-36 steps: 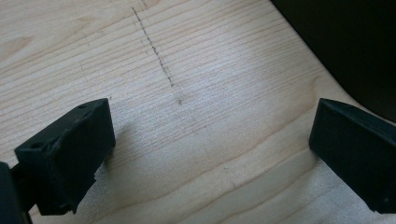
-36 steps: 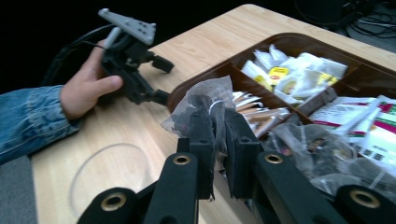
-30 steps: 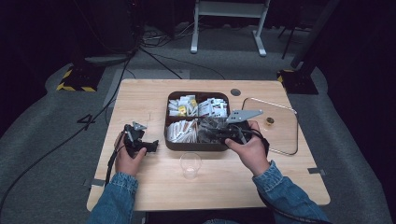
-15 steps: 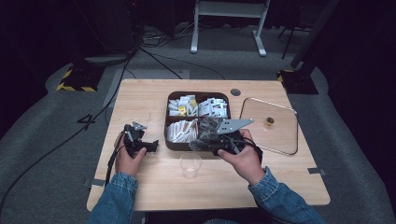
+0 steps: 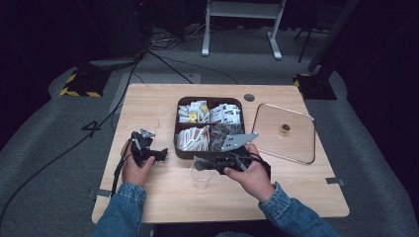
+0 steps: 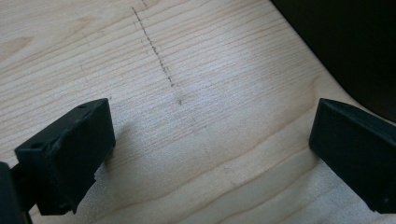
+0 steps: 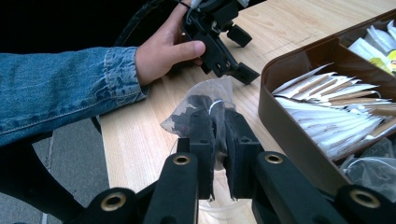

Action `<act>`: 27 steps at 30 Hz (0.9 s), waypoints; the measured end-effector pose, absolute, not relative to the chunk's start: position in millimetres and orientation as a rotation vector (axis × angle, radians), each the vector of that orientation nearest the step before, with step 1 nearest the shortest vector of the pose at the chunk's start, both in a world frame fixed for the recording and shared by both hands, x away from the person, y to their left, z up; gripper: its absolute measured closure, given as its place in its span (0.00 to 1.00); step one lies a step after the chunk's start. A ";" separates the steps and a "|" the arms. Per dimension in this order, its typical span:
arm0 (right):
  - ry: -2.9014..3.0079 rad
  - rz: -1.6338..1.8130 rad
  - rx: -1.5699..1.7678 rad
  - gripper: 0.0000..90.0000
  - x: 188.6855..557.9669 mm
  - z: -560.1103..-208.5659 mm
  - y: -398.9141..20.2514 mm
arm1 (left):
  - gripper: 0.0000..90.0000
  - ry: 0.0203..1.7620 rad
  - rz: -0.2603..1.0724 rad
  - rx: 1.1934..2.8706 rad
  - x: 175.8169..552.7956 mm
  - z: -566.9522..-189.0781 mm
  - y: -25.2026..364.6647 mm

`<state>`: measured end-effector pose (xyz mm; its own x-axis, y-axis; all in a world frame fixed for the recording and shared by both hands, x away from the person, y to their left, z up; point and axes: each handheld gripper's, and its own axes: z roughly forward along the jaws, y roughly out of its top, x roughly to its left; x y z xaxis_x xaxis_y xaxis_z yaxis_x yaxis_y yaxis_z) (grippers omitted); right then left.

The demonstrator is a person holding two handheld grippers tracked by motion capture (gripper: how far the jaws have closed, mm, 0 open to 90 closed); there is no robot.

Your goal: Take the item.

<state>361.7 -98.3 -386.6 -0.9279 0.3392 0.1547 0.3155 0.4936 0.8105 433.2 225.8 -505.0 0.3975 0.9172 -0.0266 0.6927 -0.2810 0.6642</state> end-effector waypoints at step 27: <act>2.738 1.336 0.651 0.69 358.8 -409.6 -89.9 | 0.00 1.363 0.489 2.067 433.9 -505.0 226.1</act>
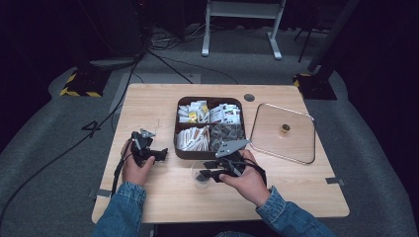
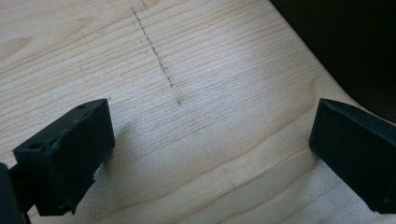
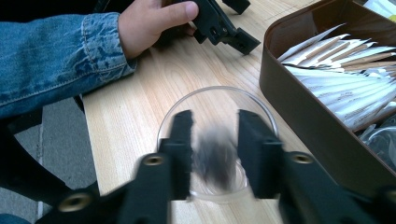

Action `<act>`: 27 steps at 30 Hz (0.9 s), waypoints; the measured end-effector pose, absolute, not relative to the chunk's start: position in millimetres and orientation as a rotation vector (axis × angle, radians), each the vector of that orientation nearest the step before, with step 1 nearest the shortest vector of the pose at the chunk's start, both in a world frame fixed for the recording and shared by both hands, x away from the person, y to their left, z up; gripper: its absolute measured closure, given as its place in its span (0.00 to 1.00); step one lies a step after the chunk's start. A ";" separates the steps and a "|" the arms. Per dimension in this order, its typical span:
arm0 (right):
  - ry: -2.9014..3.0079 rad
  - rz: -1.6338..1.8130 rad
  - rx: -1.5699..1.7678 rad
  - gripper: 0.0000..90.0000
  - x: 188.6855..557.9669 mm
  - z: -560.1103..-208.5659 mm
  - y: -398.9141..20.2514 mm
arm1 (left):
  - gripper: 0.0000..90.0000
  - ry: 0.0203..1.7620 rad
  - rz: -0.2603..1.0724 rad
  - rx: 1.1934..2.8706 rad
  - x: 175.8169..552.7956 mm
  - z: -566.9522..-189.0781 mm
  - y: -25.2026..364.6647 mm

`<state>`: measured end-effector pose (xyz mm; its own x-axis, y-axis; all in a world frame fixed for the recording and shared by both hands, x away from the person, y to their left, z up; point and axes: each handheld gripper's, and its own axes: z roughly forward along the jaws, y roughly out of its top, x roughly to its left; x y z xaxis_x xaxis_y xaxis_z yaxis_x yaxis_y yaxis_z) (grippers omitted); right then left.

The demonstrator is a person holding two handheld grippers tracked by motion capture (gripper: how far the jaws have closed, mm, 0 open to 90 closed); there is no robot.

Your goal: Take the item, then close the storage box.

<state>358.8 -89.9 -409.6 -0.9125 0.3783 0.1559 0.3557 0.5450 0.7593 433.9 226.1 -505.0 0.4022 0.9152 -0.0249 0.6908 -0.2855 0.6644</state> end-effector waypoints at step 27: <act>2.513 1.403 0.775 0.53 381.8 -378.3 -130.3 | 0.00 1.362 0.490 2.068 434.0 -504.9 226.2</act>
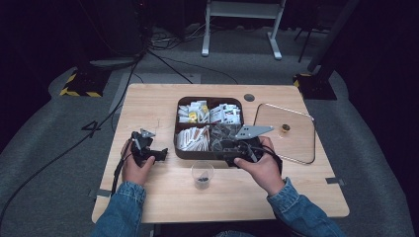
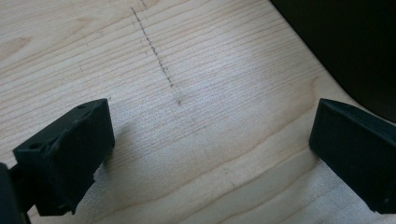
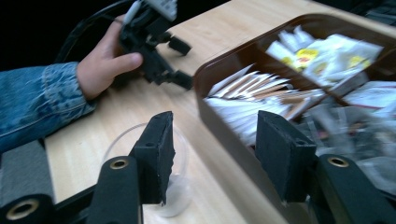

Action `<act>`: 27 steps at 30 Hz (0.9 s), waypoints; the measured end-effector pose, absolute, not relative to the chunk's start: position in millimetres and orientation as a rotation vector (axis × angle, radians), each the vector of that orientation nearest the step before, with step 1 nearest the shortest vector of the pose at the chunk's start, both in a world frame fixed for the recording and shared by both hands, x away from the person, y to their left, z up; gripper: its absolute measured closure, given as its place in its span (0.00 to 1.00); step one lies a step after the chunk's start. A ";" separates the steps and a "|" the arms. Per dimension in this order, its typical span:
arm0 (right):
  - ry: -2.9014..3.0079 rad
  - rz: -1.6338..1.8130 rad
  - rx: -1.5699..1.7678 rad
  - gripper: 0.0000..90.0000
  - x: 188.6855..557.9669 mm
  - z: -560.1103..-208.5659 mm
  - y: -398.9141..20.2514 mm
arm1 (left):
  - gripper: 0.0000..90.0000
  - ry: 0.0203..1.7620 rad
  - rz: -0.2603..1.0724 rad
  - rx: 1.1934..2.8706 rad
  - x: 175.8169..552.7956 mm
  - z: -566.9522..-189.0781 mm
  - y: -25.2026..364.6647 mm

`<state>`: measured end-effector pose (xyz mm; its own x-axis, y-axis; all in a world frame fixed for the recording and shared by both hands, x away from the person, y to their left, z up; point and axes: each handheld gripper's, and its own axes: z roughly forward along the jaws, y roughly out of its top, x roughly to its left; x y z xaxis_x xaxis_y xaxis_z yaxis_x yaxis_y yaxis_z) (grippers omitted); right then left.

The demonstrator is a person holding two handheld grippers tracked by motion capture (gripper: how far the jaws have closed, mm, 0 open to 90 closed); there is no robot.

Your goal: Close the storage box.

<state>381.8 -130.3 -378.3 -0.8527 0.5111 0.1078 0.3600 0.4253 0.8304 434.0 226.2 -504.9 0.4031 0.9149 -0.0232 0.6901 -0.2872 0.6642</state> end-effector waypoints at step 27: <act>2.281 1.232 1.025 0.47 450.9 -368.1 -208.0 | 0.00 1.363 0.485 2.067 433.3 -504.9 226.0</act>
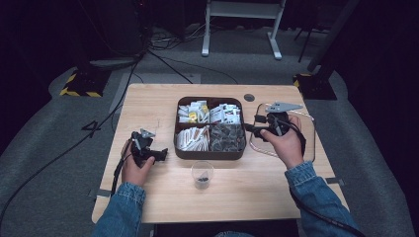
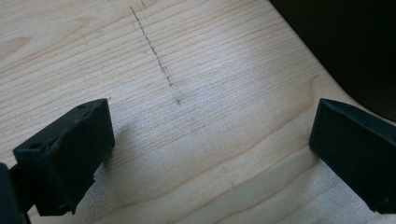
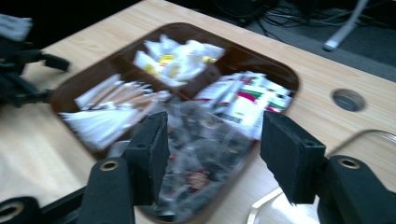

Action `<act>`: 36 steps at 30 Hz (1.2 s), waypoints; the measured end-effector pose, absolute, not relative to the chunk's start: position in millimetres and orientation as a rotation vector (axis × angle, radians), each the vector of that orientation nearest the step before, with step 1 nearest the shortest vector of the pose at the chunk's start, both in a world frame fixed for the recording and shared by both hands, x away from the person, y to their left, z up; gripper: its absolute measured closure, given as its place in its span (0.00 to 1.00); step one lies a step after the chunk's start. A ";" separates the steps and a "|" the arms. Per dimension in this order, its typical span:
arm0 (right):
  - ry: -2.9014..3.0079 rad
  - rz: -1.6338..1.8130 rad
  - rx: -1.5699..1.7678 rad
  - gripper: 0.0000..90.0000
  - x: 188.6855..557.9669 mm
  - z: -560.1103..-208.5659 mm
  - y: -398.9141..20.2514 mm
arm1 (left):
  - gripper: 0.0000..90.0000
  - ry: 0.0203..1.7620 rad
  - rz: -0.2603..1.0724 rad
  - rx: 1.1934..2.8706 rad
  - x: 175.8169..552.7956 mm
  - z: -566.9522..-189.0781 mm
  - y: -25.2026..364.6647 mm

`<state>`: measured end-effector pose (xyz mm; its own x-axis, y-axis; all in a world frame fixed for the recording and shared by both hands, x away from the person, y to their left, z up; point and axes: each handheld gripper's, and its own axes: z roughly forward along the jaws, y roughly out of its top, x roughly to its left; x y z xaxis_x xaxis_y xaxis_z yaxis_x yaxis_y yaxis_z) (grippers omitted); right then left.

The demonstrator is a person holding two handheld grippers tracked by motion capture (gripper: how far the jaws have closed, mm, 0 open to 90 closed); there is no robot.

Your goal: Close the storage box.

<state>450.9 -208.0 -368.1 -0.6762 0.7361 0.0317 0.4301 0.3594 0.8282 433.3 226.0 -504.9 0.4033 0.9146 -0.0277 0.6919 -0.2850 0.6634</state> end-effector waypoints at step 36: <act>2.116 0.911 1.388 0.37 508.6 -451.3 -303.3 | 0.00 1.363 0.485 2.067 433.3 -504.9 225.9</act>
<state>508.6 -303.3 -451.3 -0.3940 0.9191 -0.0111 0.6235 0.2761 0.7315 433.3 225.9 -504.9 0.4032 0.9147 -0.0274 0.6918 -0.2851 0.6635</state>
